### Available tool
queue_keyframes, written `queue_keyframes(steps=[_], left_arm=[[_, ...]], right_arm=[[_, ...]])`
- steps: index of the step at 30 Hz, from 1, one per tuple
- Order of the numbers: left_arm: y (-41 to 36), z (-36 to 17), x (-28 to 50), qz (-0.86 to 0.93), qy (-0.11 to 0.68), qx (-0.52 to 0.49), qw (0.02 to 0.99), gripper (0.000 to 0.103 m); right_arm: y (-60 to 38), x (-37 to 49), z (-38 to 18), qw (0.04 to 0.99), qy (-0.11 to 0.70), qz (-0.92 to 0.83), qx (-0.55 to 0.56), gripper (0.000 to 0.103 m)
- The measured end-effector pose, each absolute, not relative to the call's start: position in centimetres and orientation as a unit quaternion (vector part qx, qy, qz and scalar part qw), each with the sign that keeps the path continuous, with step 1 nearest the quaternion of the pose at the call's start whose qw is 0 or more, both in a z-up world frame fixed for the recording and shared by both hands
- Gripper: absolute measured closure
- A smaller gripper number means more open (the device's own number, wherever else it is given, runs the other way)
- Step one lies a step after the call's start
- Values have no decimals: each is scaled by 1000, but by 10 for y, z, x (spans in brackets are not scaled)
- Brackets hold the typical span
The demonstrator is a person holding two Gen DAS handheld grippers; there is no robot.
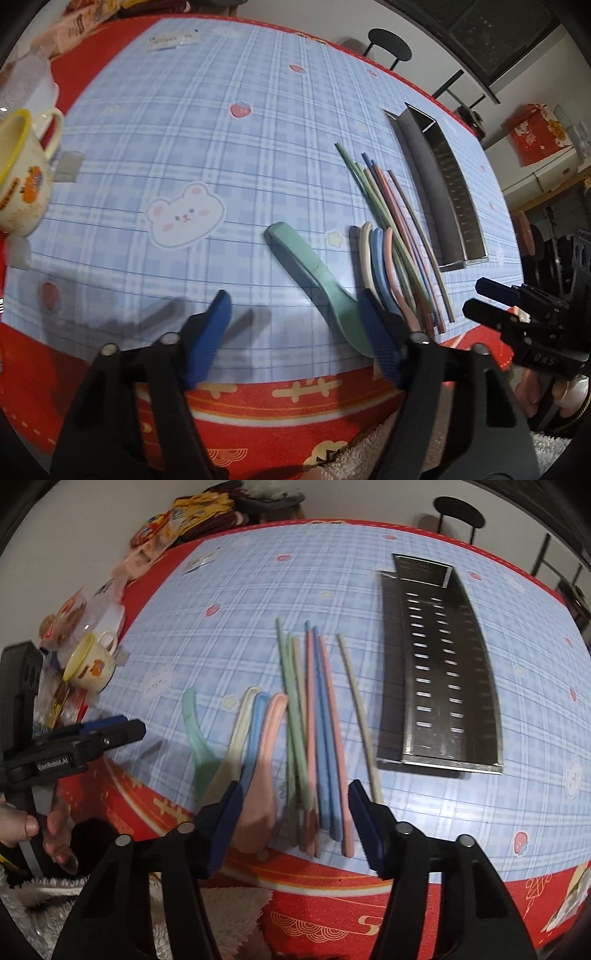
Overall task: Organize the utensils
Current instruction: 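Move the left tool to the mint green spoon while the right tool approaches the chopsticks, then close the left tool on the mint spoon handle while the right tool grasps a green chopstick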
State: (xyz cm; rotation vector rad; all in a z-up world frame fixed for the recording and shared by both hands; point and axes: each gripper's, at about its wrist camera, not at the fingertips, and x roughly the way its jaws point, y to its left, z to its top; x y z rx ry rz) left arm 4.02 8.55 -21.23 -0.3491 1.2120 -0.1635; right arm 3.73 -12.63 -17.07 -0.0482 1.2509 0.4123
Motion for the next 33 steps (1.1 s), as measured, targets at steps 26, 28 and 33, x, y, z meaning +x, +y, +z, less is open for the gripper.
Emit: queue_keyframes(steps=[26,28,33], left_arm=[[74,-265,80,-127,601,-261,745,69],[72,-266,78,-128,599,-261,746,70],[71,-267,76,-130,596,-269,745,74]], right_arm=[[-108,64,-201,784,566,237,-91,86],[-97,70,-204,784,561,243,-108,87],[-79,79,-213,778,558,255,-139,86]])
